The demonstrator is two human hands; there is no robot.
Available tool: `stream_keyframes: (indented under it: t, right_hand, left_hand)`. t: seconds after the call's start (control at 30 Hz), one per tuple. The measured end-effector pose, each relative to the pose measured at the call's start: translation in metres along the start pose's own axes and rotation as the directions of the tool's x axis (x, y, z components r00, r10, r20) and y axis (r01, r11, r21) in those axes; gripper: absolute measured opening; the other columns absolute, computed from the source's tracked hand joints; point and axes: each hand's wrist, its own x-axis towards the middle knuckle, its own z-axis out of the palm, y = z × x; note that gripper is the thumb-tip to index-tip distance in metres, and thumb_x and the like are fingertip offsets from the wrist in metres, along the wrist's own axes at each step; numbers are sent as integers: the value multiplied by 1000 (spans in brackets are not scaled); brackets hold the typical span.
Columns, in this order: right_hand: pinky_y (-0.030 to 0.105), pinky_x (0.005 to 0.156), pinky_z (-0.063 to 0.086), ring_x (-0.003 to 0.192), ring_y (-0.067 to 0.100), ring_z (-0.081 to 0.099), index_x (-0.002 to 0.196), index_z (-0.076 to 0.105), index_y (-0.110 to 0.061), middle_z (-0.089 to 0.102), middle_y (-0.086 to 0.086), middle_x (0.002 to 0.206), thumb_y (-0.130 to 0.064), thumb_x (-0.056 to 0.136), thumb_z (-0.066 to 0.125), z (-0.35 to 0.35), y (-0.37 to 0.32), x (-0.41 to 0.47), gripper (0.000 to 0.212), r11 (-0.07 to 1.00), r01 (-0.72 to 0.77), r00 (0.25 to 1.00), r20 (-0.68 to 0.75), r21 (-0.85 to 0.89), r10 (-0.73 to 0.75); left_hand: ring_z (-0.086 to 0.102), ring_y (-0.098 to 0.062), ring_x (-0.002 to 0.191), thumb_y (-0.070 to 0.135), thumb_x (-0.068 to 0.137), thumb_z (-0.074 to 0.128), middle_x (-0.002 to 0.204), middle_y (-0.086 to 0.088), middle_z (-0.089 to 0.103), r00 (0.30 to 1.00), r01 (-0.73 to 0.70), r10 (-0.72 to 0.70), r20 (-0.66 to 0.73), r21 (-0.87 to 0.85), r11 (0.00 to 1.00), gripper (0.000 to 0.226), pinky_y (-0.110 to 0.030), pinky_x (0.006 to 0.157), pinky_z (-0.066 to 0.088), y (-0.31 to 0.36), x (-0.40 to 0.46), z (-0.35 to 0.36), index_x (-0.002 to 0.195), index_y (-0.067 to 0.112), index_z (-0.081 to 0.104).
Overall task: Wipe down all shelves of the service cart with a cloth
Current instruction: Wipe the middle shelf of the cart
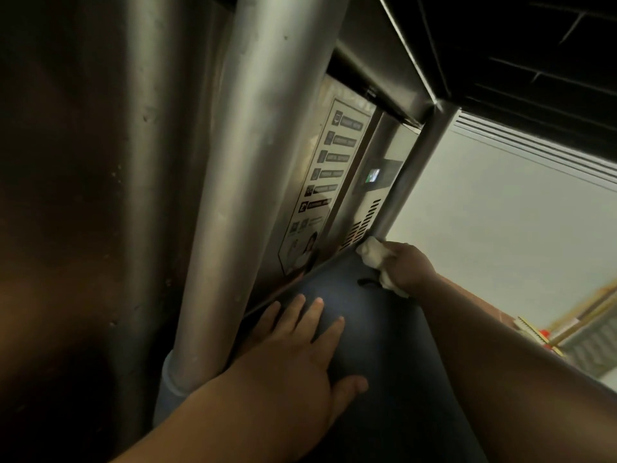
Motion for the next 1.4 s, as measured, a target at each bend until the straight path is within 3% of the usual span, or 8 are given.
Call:
stream_keyframes:
  t: [0.17,0.53,0.63,0.77,1.0,1.1,1.23,1.4]
  right_hand:
    - [30,101,40,126,29,54,141,55,-30,57,4,138,-23,96,52,14,-12,-12,46,987,96,995,46,-130,-90]
    - [31,91,45,108,15,53,132,63,-28,59,-3,118,-33,91,55,12,-41,-146,43,858,513,848,183,-42,-498]
    - [30,94,44,111,12,51,137,57,-36,58,-6,121,-31,97,53,8,-35,-155,40,874,480,872,147,-76,-466]
    - [28,98,43,114,12,53,143,51,-33,54,-6,132,-31,99,49,-8,-9,-143,44,936,327,944,100,-131,-315]
    - [32,64,52,76,18,60,115,68,-18,63,2,90,-25,96,53,-50,80,-60,25,922,-301,950,-164,-244,267]
    - [28,57,41,72,15,56,112,67,-13,59,-1,83,-30,96,56,-35,54,-30,25,907,-312,949,-146,-284,281]
    - [34,78,50,89,26,62,117,69,-12,67,8,104,-32,93,55,0,2,13,34,958,-218,975,-79,-188,207]
    - [32,73,45,90,29,60,116,64,-10,61,8,102,-35,86,62,11,-9,13,39,960,-199,979,-74,-199,187]
  left_hand:
    - [-16,-16,147,70,90,23,162,3,-9,998,27,-28,-60,-18,999,77,-38,120,-5,2,-4,-1,152,32,-1]
    - [33,-7,127,55,90,37,132,14,37,958,-141,124,-259,-48,989,45,-29,109,32,5,-17,-10,132,39,33]
    - [45,1,107,51,90,42,124,22,43,947,-186,137,-291,-149,971,35,-23,94,43,13,-24,-20,124,47,33]
    - [55,8,89,40,90,53,117,30,43,942,-126,2,-337,-349,929,64,-13,77,46,18,-26,-30,135,56,9]
    - [49,5,105,37,89,55,135,29,33,956,-75,-68,-286,-460,885,77,-14,100,36,16,-16,-28,141,51,1]
    - [42,6,112,41,91,51,141,28,26,960,-52,-83,-268,-458,887,76,-16,106,31,14,-13,-27,143,48,-5]
    - [31,3,133,40,94,46,150,24,16,962,5,-131,-241,-462,887,77,-17,112,21,13,-8,-28,144,44,-13]
    - [48,2,115,38,88,50,131,31,31,924,-43,-172,-342,-541,840,77,-14,104,33,13,-13,-23,136,51,-9]
